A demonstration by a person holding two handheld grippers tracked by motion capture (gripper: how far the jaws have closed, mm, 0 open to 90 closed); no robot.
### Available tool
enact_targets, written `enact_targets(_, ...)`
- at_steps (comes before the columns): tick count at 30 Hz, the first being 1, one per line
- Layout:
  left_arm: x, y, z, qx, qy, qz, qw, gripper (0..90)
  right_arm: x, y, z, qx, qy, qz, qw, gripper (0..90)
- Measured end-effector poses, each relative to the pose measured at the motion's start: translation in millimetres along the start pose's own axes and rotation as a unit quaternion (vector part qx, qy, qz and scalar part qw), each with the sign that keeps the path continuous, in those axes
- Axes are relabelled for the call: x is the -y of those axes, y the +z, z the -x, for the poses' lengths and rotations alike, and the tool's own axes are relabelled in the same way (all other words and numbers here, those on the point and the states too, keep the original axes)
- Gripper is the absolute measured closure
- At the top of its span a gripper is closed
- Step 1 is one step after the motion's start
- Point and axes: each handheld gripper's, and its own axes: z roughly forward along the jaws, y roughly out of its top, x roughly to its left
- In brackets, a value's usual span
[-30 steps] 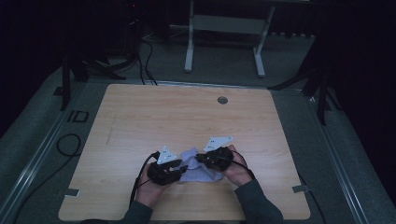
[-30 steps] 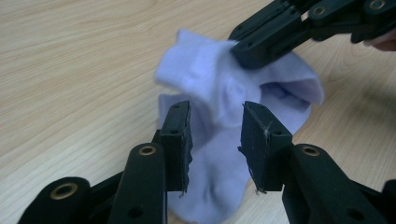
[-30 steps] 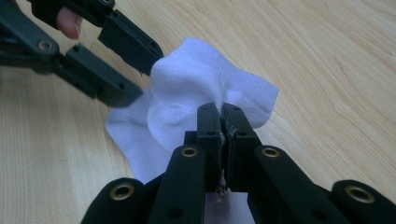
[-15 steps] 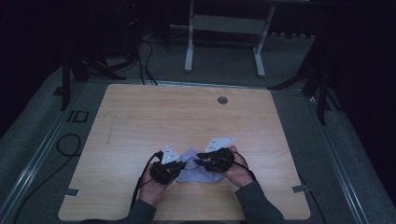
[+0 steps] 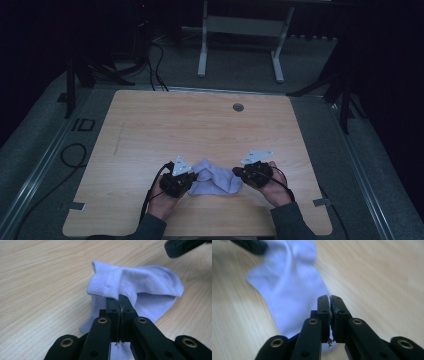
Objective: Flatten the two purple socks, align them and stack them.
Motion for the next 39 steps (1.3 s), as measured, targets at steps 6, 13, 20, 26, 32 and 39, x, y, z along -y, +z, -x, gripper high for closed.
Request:
enact_targets(6,0.1,-0.3,1.0,0.001,0.002,-0.001,1.0,88.9,21.4,15.8,6.5,-0.009,0.024,-0.023,0.9994,87.8)
enact_targets(13,-0.1,-4.4,0.7,0.005,0.004,0.001,1.0,89.0,23.6,29.2,6.1,-0.017,0.038,-0.039,0.9984,88.5)
enact_targets(20,2.6,-12.5,-1.9,0.01,-0.002,-0.001,0.9999,88.9,23.6,29.6,2.9,-0.005,0.038,-0.039,0.9985,88.9)
enact_targets(26,8.1,-18.7,-5.2,0.016,-0.013,-0.009,0.9998,88.8,24.9,29.6,4.4,-0.01,0.047,-0.035,0.9982,89.0)
enact_targets(32,14.5,-22.8,-4.8,0.031,-0.024,-0.015,0.9991,88.8,25.0,29.7,3.5,-0.006,0.047,-0.034,0.9983,89.1)
enact_targets(39,23.6,-17.7,-8.0,0.033,-0.038,-0.038,0.998,88.8,25.8,29.6,2.9,-0.005,0.052,-0.032,0.9981,89.1)
